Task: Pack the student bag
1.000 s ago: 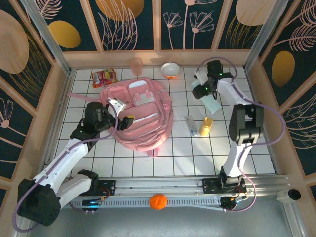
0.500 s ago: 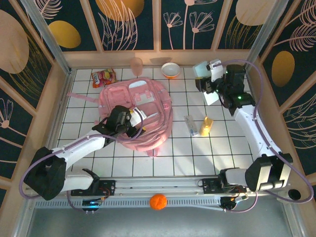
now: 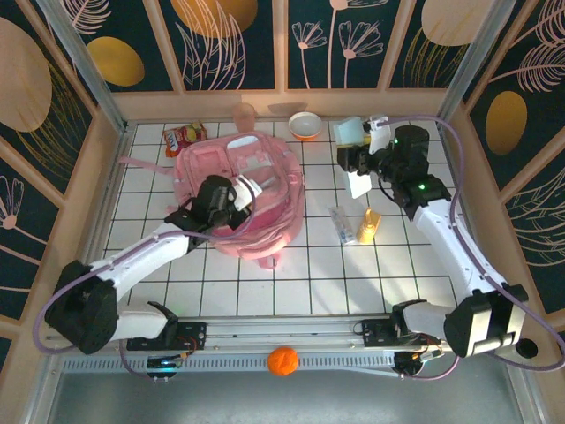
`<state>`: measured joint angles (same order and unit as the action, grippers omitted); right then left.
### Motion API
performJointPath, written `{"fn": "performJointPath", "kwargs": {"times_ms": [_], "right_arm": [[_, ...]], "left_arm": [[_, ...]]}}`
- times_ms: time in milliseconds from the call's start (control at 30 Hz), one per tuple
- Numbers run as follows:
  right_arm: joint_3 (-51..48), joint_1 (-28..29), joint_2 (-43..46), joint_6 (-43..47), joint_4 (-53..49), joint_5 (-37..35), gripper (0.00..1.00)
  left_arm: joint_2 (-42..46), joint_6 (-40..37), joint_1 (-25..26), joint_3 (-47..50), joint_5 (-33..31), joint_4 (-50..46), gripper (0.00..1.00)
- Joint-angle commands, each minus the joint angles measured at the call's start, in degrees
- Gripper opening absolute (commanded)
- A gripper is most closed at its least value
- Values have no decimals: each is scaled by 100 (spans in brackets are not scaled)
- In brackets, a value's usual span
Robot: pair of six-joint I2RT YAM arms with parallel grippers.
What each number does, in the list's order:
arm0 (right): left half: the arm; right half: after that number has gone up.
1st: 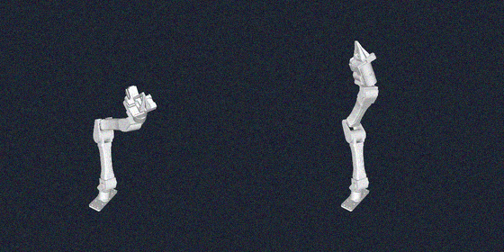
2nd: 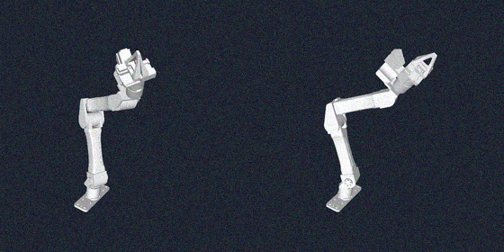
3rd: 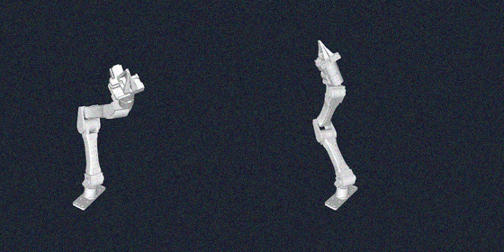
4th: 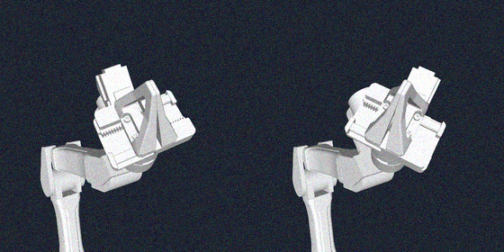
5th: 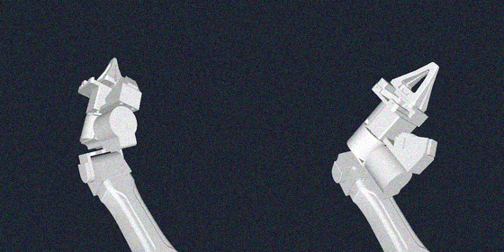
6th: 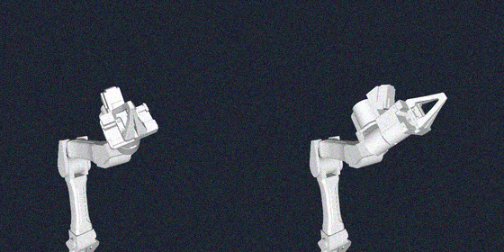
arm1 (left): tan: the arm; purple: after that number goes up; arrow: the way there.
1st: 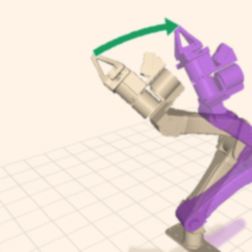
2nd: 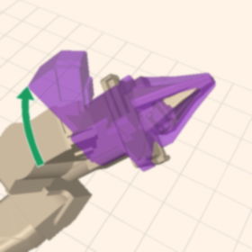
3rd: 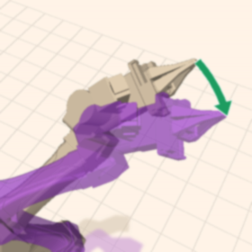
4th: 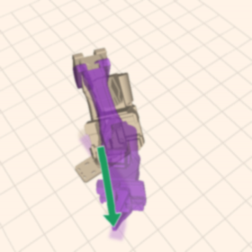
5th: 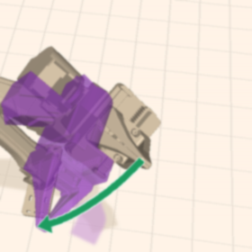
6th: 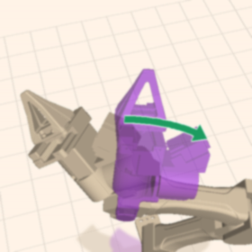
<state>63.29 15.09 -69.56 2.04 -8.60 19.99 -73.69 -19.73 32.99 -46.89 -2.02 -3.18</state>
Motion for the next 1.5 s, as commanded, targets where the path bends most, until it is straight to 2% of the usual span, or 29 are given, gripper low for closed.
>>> {"fn": "performJointPath", "kwargs": {"times_ms": [0, 367, 500, 667, 867, 1033, 1467], "right_arm": [[-175, 343, 152, -1175, 271, -96, 47], [-1154, 1436, 611, -5526, 444, -1254, 45], [-1800, 2042, 828, -7117, 1129, -1663, 46], [-2110, 2958, 654, -8206, 1636, -2429, 46], [-1912, 3839, 114, -9110, 1831, -3526, 48], [-1864, 4020, -366, -9599, 2130, -4035, 48], [-1346, 3978, -1959, -10000, 3237, -3997, 50]], "left_arm": [[490, 564, 4, -666, 27, 115, 0], [371, 1571, 5, -1265, -5, 90, 0], [242, 1717, 5, -1344, -165, 57, 0], [197, 1773, 3, -1371, -202, 105, 0], [187, 1807, 5, -1410, -128, 80, 0], [271, 1860, 4, -1384, 7, 181, 0], [470, 1914, 5, -1362, 217, 255, 0]]}}
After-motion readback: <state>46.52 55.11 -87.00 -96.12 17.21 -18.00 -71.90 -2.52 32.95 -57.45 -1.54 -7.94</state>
